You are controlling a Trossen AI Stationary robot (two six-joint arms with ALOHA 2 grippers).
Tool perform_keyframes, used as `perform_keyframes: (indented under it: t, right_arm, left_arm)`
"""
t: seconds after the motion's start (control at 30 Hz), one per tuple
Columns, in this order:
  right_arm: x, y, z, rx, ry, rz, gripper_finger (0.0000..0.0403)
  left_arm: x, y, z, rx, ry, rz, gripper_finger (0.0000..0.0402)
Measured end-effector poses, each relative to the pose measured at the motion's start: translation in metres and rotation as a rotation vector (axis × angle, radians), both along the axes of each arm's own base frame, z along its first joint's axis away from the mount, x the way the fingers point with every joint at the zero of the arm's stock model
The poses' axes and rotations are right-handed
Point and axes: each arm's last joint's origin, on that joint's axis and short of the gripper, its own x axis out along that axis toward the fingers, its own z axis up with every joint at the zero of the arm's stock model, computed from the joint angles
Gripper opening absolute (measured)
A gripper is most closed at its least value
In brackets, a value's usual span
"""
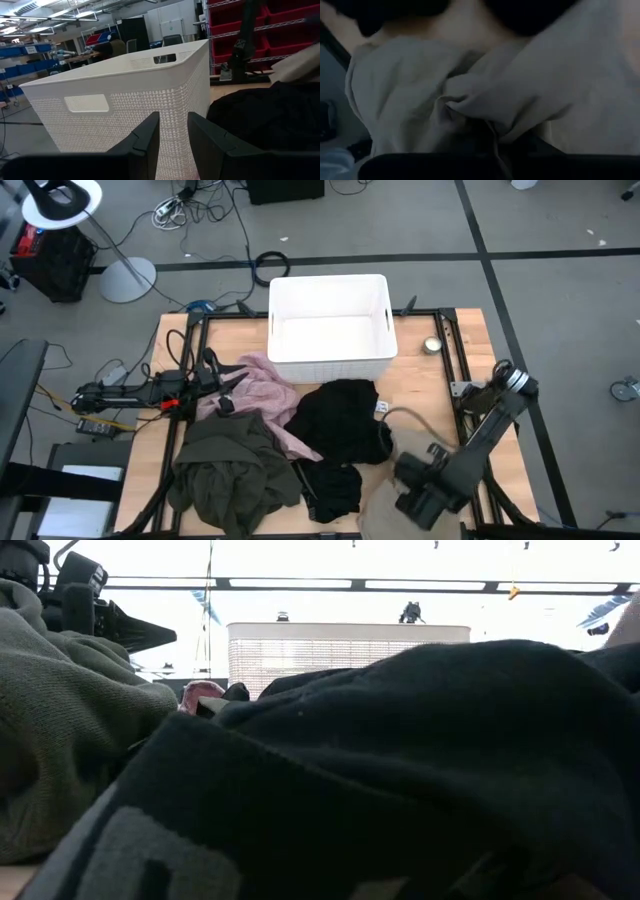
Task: Sort clothes
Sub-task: Put the brown pants into the white bin
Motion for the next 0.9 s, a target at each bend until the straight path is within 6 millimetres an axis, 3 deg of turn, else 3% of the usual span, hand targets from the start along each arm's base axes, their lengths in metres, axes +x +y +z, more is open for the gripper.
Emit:
perform_keyframes:
  t: [0.2,0.43,0.63,0.9]
  right_arm:
    - [-0.022,-0.027,0.058,-0.038,-0.116,-0.054,0.0015]
    - [-0.032,-0.054,0.102,-0.032,-0.376,-0.108,0.0015]
    - [-0.029,-0.073,0.131,-0.093,-0.544,-0.093,0.0015]
    - [-0.010,-0.104,0.175,-0.194,-0.716,0.037,0.0015]
  left_arm:
    - [0.000,0.000,0.000,0.000,-0.001,0.000,0.0105]
    - [0.000,0.000,0.000,0.000,0.000,0.000,0.0105]
    - [0.000,0.000,0.000,0.000,-0.001,0.000,0.0105]
    - [0.000,0.000,0.000,0.000,-0.001,0.000,0.0105]
